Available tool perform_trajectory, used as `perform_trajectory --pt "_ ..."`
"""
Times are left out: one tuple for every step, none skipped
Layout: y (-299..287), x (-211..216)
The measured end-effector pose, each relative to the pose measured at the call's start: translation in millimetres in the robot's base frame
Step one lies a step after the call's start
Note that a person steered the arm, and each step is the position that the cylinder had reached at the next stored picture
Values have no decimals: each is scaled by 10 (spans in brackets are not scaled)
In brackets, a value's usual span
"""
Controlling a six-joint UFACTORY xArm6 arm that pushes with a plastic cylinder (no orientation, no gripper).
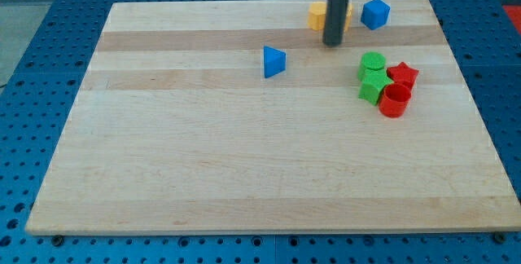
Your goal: Point at the blue cube
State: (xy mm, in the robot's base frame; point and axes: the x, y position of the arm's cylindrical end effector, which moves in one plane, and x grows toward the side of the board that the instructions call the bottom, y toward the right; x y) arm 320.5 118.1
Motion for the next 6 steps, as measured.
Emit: perform_trajectory --pt "781 -23" --pt "1998 -359" --pt "2149 -1086" --pt "1442 -1070" --pt "992 -562" --pt "1007 79"
